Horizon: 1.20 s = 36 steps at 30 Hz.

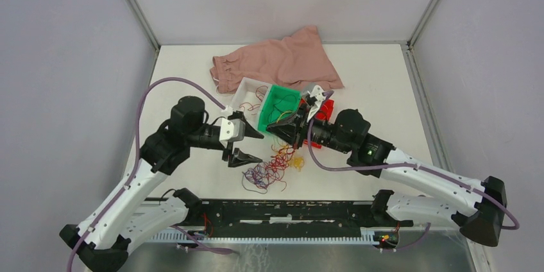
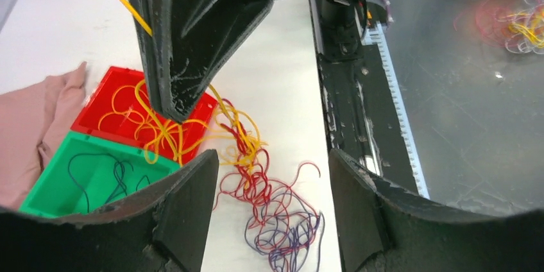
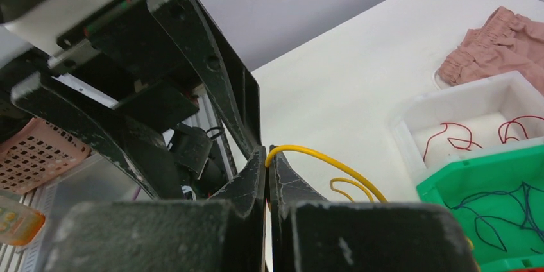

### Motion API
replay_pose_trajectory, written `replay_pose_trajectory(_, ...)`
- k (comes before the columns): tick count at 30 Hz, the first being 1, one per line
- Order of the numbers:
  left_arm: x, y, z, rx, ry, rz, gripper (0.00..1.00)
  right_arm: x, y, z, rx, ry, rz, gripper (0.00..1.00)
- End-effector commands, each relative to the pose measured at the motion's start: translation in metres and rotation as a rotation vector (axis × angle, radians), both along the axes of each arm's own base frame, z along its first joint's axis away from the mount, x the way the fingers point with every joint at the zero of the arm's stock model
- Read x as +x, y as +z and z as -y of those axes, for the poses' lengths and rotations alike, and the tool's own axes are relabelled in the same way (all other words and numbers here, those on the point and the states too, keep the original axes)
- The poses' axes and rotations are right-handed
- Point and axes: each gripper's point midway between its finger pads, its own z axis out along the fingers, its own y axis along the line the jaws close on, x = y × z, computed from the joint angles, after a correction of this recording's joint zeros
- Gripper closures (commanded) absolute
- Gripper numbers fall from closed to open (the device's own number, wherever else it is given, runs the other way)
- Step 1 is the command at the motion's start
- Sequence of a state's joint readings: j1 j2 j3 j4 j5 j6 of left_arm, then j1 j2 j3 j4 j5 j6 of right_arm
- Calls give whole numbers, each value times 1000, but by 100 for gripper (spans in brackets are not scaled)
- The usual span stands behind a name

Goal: Untangle the cables

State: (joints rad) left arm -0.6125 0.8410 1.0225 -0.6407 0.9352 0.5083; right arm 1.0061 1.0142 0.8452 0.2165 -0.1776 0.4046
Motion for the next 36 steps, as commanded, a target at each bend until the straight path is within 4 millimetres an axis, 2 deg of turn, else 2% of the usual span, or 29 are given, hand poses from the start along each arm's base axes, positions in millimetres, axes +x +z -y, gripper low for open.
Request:
replay_pose_trajectory(1, 18, 29, 12, -200, 126, -28, 30, 0, 46, -8, 134, 16, 27, 99)
replay_pose_trajectory(4, 31, 29, 17, -231, 171, -53, 32, -2, 51, -17, 172, 51, 3, 99)
replay_pose_trajectory(10, 40, 37, 24, -276, 199, -101, 39, -5, 55, -34, 195, 114, -30, 99)
replay_pose_trajectory(16, 39, 24, 23, -266, 210, -143, 51, -6, 64, -40, 226, 138, -35, 99)
replay_pose_trajectory(22, 45, 30, 24, -295, 245, -166, 54, -11, 66, -54, 255, 189, -65, 99)
replay_pose_trajectory(23, 48, 31, 24, -302, 259, -165, 57, -12, 67, -56, 255, 198, -66, 99)
replay_pose_trajectory(25, 51, 35, 22, -316, 285, -153, 72, -15, 67, -57, 254, 206, -67, 98)
replay_pose_trajectory(26, 51, 36, 21, -319, 288, -147, 88, -15, 67, -56, 255, 204, -67, 92)
replay_pose_trajectory(27, 52, 37, 20, -321, 298, -147, 96, -16, 67, -54, 254, 200, -68, 86)
replay_pose_trajectory(32, 52, 44, 14, -330, 324, -109, 97, -23, 67, -35, 231, 178, -43, 47)
replay_pose_trajectory(34, 54, 55, 12, -347, 333, -72, 97, -27, 60, -25, 194, 173, -28, 35)
replay_pose_trajectory(36, 55, 66, 11, -361, 335, -43, 97, -29, 46, -18, 134, 162, -15, 27)
